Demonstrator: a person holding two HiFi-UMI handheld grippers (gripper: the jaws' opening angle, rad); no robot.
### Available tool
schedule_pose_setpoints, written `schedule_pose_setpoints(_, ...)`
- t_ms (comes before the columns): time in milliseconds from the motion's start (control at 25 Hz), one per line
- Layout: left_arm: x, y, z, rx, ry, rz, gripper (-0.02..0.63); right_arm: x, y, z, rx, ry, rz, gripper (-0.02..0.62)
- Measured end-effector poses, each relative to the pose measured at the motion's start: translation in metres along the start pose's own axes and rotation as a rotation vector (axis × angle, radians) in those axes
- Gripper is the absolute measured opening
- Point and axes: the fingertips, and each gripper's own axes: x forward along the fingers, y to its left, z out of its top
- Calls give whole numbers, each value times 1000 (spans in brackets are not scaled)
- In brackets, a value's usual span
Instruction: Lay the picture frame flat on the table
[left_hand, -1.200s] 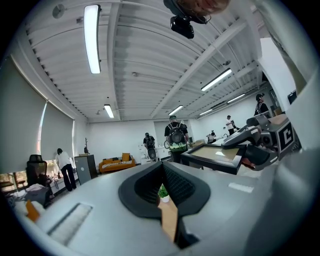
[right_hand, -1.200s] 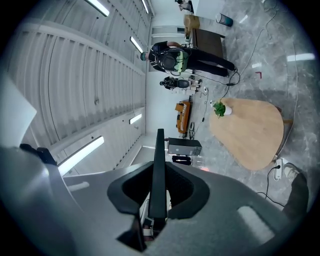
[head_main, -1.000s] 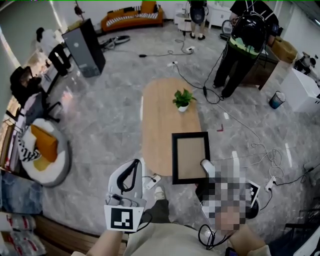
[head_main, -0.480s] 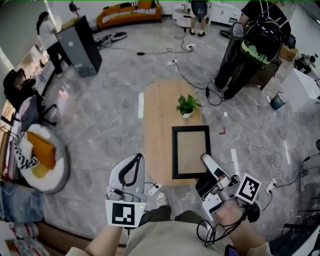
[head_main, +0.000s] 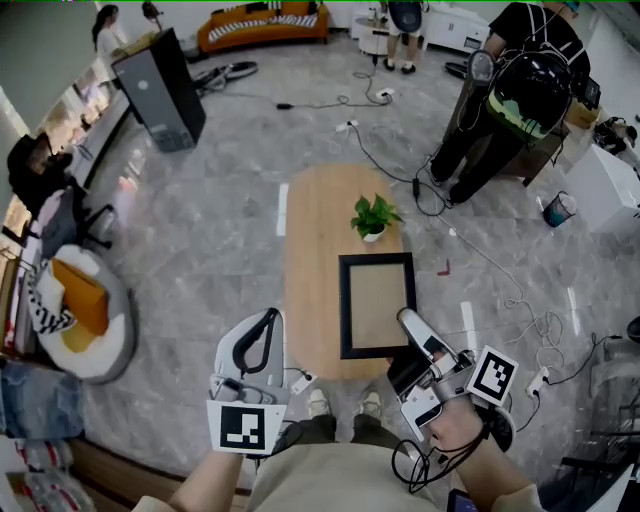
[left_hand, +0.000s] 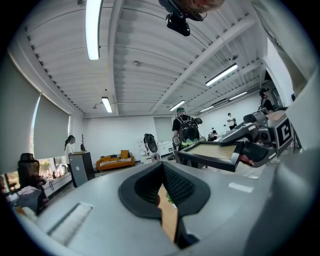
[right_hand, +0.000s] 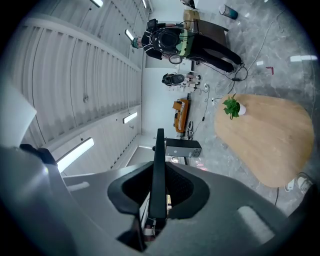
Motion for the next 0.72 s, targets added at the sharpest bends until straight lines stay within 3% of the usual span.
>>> schedule_pose_setpoints(360, 21, -14, -15, -2, 40, 18, 20, 2, -24, 21, 15, 33, -31, 69)
schedule_pose_setpoints(720, 62, -16, -63, -16, 87, 6, 20, 36, -81, 35, 15, 79, -79, 69)
